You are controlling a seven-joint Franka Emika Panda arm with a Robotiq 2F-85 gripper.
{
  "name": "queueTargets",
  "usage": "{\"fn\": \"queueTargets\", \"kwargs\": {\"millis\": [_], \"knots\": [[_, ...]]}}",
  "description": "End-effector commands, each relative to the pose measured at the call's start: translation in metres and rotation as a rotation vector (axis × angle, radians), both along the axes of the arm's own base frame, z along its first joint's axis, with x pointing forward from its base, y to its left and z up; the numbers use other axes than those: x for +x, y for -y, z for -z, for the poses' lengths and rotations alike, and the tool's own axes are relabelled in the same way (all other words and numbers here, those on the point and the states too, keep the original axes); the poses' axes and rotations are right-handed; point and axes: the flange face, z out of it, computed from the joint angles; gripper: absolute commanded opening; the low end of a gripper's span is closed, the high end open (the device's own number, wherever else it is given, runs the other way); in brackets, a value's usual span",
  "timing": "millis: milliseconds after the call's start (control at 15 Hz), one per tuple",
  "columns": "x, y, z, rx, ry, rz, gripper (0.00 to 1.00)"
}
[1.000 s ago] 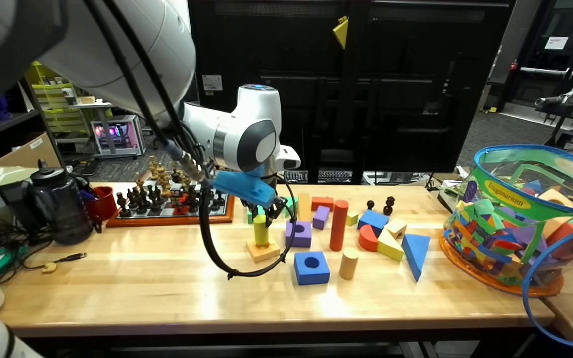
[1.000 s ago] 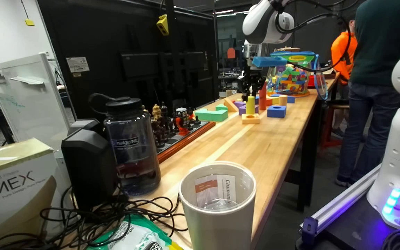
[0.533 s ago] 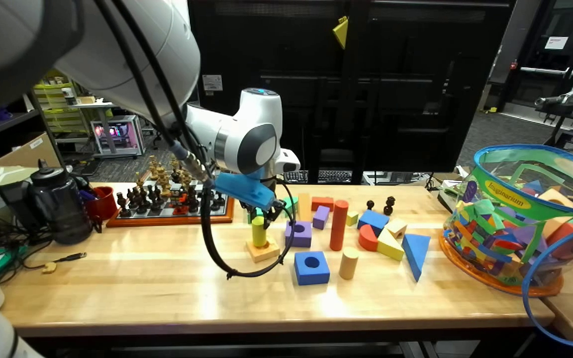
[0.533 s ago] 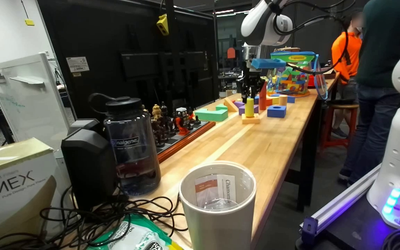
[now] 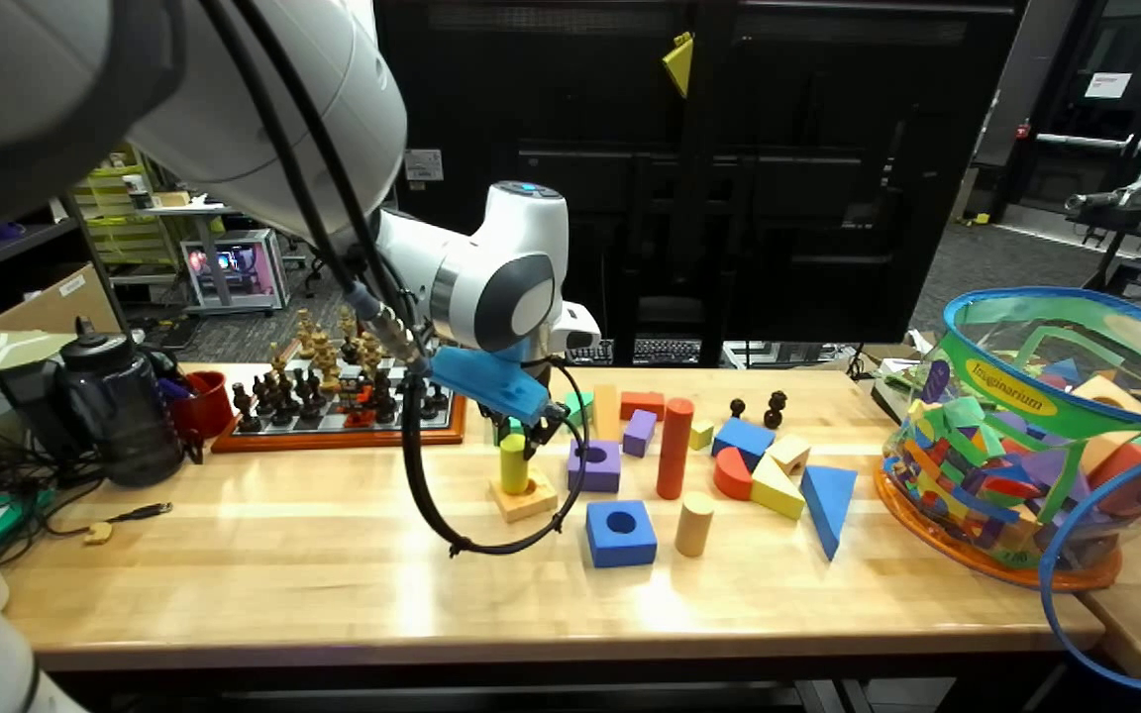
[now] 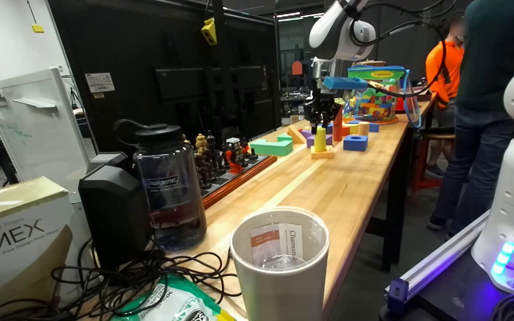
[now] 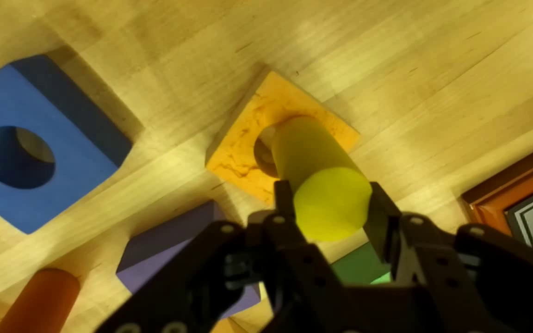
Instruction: Put the yellow cylindrical block in the middle of the square object
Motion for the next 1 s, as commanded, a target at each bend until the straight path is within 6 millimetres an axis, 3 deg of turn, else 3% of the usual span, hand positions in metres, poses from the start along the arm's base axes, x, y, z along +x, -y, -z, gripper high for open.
{"fn": "queueTargets", "kwargs": {"millis": [0, 933], "knots": [[0.0013, 0.0031, -0.0072, 0.013, 0.019, -0.002, 0.16], [0.0008, 0.0126, -0.0038, 0.028, 0.018, 0.013, 0.16]]}}
